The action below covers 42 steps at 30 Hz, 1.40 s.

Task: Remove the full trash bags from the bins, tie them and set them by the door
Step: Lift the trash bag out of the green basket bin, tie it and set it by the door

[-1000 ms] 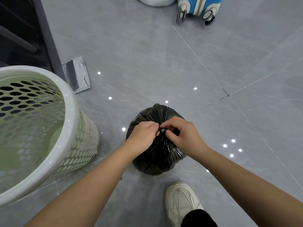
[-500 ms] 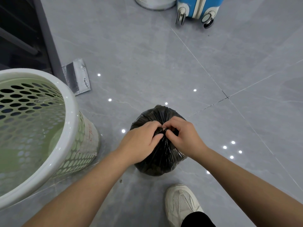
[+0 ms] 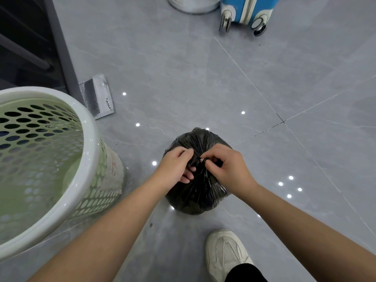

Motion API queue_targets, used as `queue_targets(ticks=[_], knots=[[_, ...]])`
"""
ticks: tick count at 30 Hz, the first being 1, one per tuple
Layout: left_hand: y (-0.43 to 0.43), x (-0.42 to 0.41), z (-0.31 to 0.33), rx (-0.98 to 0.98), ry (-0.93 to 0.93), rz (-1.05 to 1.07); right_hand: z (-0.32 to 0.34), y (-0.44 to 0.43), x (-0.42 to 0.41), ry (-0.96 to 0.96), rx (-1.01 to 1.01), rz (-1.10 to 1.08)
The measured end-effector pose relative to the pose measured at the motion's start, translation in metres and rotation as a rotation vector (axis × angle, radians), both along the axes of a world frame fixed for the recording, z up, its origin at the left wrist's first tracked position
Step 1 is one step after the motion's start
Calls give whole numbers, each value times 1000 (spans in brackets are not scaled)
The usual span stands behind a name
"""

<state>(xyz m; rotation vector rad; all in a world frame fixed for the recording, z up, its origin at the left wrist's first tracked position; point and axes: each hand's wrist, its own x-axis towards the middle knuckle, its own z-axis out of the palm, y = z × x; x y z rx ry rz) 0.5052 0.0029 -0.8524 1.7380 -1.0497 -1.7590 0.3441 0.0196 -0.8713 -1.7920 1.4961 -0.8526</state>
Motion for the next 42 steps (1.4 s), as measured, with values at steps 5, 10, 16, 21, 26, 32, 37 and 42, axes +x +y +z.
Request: queue_targets(ticks=[5,10,16,21,26,32,37,42], knots=[[27,-1,-2,-561,-329,217,3,2,6,-99,78,-185],[37,-13,-13,-568,-320,2,5,5,13,-149,181,-263],[30,-17,-17,-570,-345,28,8,4,16,-227,267,-322],[30,-25,-11,-625,-514,22,8,3,22,-212,298,-333],[22,-17,-11,-630,-541,-22,10,3,20,-157,322,-256],[15,-5,-14,-649,-465,-181,14,9,7,-466,700,-141],[13,-6,-14,-623,-435,-202,15,8,4,-534,800,-169],[21,-9,-15,-655,-472,-213,10,13,8,-596,770,-341]])
